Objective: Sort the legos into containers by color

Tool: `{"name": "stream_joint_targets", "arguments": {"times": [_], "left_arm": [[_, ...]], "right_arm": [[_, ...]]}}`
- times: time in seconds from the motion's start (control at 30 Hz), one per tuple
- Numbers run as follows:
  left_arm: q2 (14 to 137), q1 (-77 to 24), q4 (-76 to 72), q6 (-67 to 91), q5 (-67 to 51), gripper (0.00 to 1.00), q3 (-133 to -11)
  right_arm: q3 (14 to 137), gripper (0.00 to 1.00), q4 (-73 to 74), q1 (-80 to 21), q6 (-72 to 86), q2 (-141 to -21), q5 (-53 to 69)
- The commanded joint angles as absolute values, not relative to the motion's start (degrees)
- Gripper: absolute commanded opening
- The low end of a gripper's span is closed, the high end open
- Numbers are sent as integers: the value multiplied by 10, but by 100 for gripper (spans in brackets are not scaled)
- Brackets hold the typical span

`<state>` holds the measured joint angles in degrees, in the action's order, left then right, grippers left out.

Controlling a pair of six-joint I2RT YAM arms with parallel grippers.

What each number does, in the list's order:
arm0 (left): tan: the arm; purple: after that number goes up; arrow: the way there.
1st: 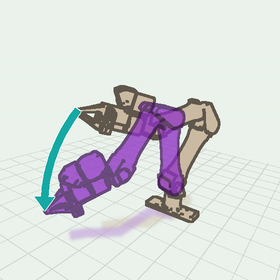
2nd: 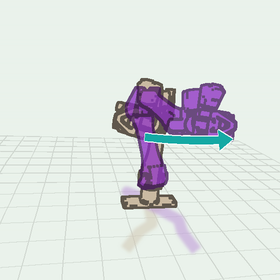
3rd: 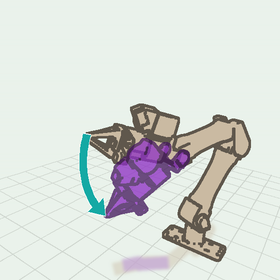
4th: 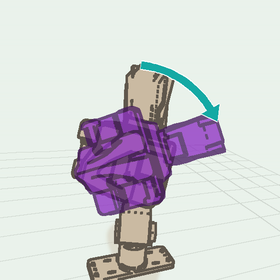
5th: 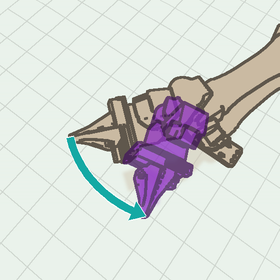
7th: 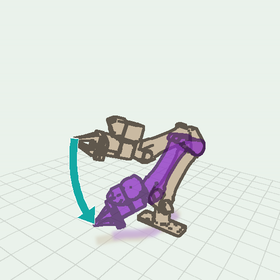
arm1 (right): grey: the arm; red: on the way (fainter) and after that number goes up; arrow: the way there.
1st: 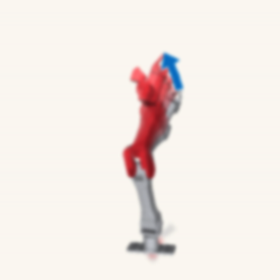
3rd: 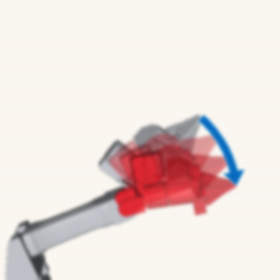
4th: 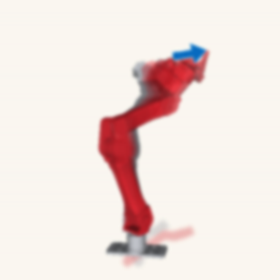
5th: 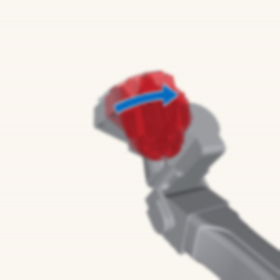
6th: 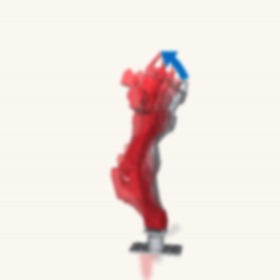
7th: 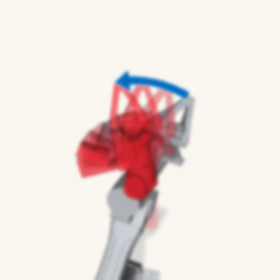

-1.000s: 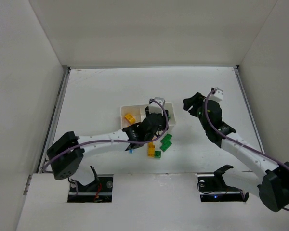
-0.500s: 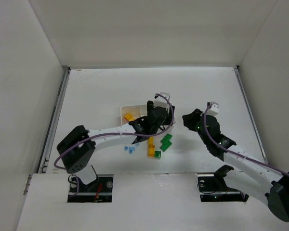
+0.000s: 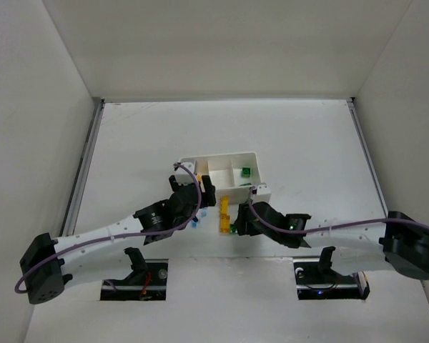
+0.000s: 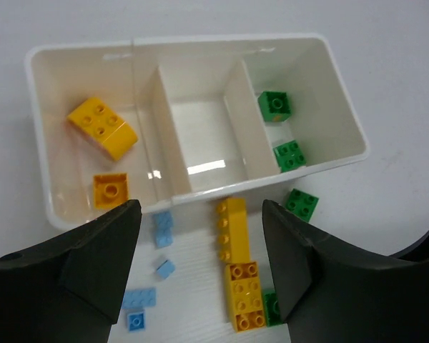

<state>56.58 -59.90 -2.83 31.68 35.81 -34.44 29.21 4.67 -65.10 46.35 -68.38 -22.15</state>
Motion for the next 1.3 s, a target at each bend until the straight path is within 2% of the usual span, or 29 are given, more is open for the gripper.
{"name": "stream_joint_targets", "arguments": {"times": [0.0, 0.13, 0.37, 0.47, 0.53, 0.6, 0.67, 0.73, 0.83, 1.03, 1.17, 1.27], "left_arm": [[513, -602, 30, 372, 377, 65, -303], [475, -605, 51, 394, 370, 64, -269], [420, -648, 63, 408, 371, 63, -234], [402, -667, 69, 409, 377, 63, -224], [394, -674, 73, 412, 374, 63, -221], [393, -682, 75, 417, 371, 63, -220], [401, -701, 66, 417, 371, 63, -218], [417, -715, 56, 413, 374, 63, -221], [447, -731, 49, 412, 373, 63, -233], [507, -754, 22, 410, 374, 63, -250], [562, -770, -3, 402, 377, 63, -265], [596, -771, -13, 400, 373, 65, -281]], "right_arm": [[336, 61, 65, -676, 497, -719, -241], [368, 59, 74, -691, 497, -759, -235], [393, 43, 113, -692, 529, -804, -258], [398, 45, 115, -689, 532, -830, -248], [406, 51, 125, -690, 541, -843, -246], [411, 50, 128, -691, 545, -851, -248], [411, 39, 132, -691, 548, -855, -251], [409, 28, 135, -691, 557, -843, -262], [403, 23, 148, -694, 559, -804, -277], [390, 23, 222, -684, 547, -667, -314], [419, 23, 190, -591, 444, -609, -320], [451, 24, 128, -518, 370, -632, -307]]}}
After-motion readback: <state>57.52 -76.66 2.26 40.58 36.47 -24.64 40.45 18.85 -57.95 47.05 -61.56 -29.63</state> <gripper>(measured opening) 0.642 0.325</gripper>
